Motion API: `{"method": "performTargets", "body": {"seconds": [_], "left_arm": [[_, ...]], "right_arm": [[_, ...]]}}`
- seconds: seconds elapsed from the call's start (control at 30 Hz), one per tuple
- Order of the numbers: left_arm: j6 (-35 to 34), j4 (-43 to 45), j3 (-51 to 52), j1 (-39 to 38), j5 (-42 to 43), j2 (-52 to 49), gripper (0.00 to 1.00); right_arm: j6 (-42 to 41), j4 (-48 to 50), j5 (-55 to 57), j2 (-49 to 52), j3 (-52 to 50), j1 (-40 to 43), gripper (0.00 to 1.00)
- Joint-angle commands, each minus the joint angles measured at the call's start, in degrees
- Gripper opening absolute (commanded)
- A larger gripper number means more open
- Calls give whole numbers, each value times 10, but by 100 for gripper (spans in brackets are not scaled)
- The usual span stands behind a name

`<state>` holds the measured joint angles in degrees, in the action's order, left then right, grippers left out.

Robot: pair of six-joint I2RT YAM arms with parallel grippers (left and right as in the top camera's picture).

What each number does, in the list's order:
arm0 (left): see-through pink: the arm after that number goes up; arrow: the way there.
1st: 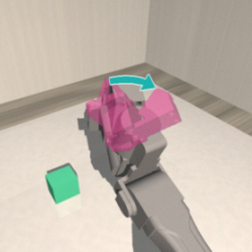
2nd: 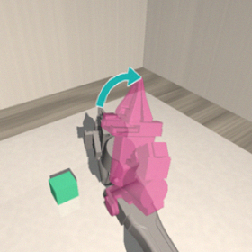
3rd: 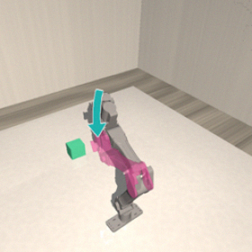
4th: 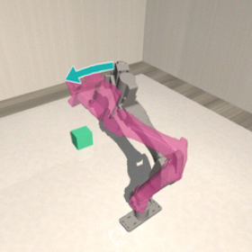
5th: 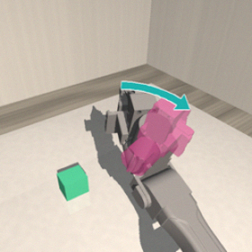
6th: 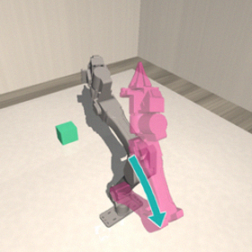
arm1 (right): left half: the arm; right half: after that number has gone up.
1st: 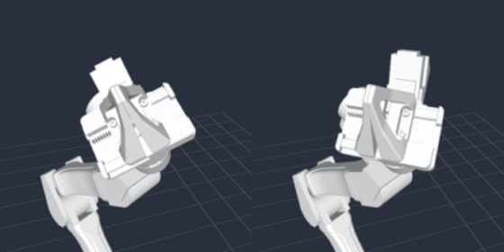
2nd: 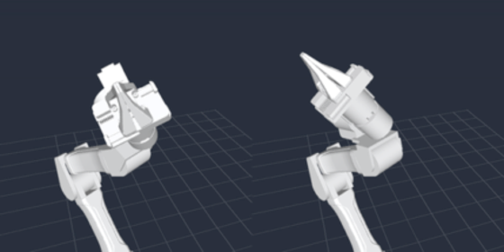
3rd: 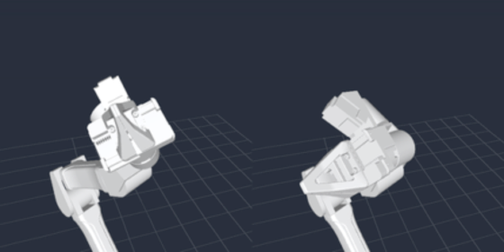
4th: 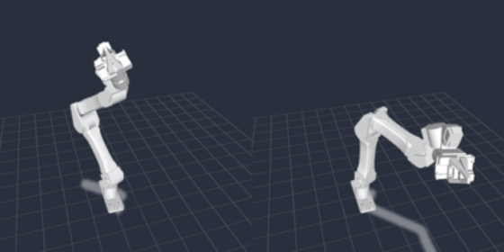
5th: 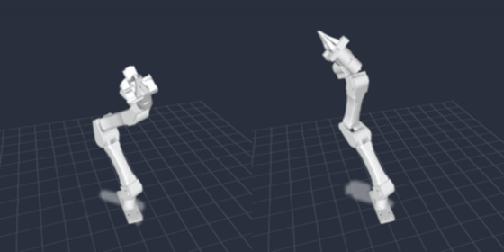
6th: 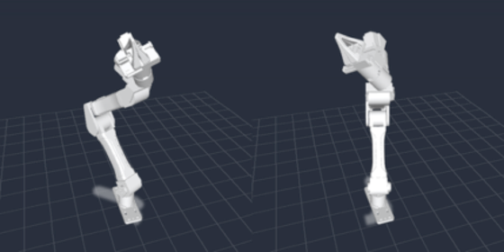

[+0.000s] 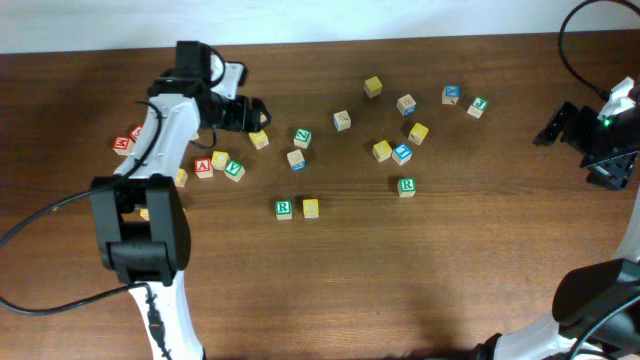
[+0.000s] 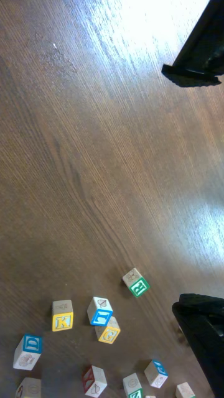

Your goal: Spell out RSS

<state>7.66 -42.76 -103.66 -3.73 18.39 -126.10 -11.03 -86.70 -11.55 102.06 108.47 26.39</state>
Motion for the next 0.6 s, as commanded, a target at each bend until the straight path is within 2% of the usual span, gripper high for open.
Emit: {"method": "performTargets", "body": {"seconds": [0.0,0.07,0.13,0.17,0.57], "left_arm": [[180,-4,-5,-32,-9,12,96],[231,-9,-2,-39,-18,10,90],[264,-13,3,-44,-33,7,90],[273,-14,9,-47,-44,5,86],[323,16,71,-40,-64,4,77]], "right_arm": [[-4,0,-3,-1,-2,-1,98],[-4,0,-3,-1,-2,-1,98],[-4,0,-3,-1,-2,-1,98],[-4,0,-3,-1,-2,-1,98],[-4,0,-3,-1,-2,-1,98]]}}
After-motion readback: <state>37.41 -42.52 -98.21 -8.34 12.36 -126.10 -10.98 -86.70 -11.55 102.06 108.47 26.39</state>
